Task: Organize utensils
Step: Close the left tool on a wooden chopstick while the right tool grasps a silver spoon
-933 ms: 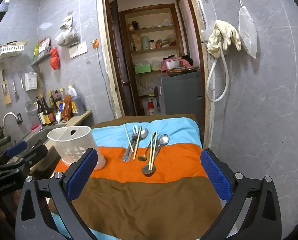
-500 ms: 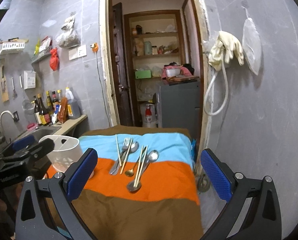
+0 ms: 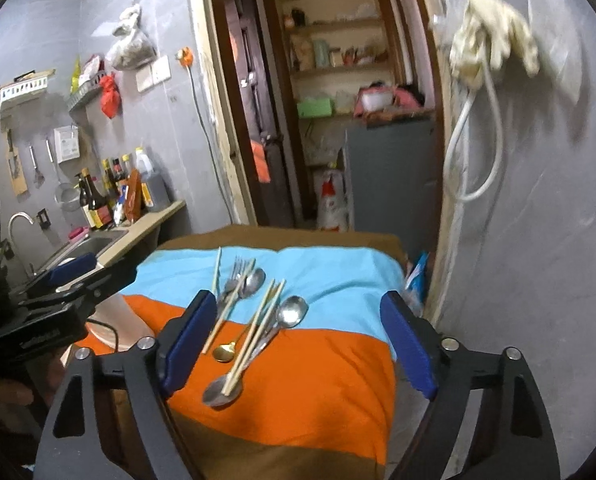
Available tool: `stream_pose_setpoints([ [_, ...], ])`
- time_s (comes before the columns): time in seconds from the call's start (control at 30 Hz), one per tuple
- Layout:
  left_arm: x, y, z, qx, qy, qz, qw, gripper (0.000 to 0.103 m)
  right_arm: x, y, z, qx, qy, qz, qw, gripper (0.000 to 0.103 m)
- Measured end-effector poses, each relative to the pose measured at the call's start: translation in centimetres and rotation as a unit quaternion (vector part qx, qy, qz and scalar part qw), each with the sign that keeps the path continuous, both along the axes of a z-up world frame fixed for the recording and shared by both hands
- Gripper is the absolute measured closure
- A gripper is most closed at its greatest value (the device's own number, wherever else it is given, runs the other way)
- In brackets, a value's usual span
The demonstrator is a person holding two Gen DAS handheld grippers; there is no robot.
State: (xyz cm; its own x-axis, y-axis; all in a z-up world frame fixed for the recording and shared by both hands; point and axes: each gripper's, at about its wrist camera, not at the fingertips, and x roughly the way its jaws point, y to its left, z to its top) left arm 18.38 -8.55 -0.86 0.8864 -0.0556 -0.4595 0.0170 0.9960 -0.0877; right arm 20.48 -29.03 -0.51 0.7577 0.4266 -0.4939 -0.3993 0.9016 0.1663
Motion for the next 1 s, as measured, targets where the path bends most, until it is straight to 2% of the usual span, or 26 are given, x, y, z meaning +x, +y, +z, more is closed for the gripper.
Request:
stream_pose_setpoints([
  [0.07, 1.9, -0.5, -1.3, 0.004, 0.013, 0.008, 0.9999, 0.024, 1.9, -0.3, -1.3, 0.008, 0.018, 0.010, 1.000, 0.025],
  [0.13, 3.8, -0.7, -2.5, 0.009, 0.031, 0.019, 0.9993, 0.037, 3.4, -0.3, -2.4, 0.015, 0.034, 0.019, 0.999, 0.026],
  [0.23, 6.5, -0.7, -4.2, 0.016, 0.057, 0.041, 0.9974, 0.051, 5.5, -0.2, -4.1, 0.026, 0.056, 0.033, 0.998, 0.032],
  [0.43, 10.8, 0.5, -6.9, 0.023, 0.089, 0.095, 0.9913, 0.068, 8.9, 0.7, -7.1, 0.031, 0.101, 0.062, 0.992, 0.050],
  [0.5, 12.0, 0.9, -7.7, 0.031, 0.099, 0.113, 0.9882, 0.071, 10.1, 1.0, -7.7, 0.032, 0.113, 0.071, 0.991, 0.055],
  [0.67, 14.3, 2.9, -9.6, 0.022, 0.137, 0.145, 0.9797, 0.074, 11.9, 1.9, -9.0, 0.029, 0.138, 0.091, 0.986, 0.059],
  [0.83, 15.4, 3.5, -10.6, 0.016, 0.152, 0.151, 0.9766, 0.074, 13.4, 3.0, -10.2, 0.017, 0.153, 0.121, 0.981, 0.065],
  [1.0, 16.4, 4.3, -11.2, 0.000, 0.166, 0.162, 0.9728, 0.074, 14.5, 3.3, -11.0, 0.027, 0.172, 0.131, 0.976, 0.073],
])
